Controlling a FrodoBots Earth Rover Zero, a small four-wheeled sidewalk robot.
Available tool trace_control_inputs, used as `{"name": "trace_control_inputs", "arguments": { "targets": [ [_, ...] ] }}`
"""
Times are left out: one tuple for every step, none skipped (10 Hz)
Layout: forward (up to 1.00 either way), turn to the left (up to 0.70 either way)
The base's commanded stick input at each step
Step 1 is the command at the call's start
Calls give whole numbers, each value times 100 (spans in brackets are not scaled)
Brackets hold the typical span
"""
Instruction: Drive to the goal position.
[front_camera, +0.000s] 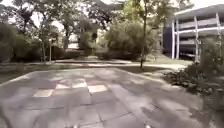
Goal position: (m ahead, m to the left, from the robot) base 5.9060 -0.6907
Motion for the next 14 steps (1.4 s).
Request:
{"name": "trace_control_inputs", "arguments": {
  "targets": [
    [100, -40],
    [100, -40],
    [100, -40],
    [100, -40],
    [100, -40],
    [100, -40],
    [100, -40],
    [100, -40],
    [100, -37],
    [100, -13],
    [100, 0],
    [100, 16],
    [100, 40],
    [100, 40]
  ]
}}
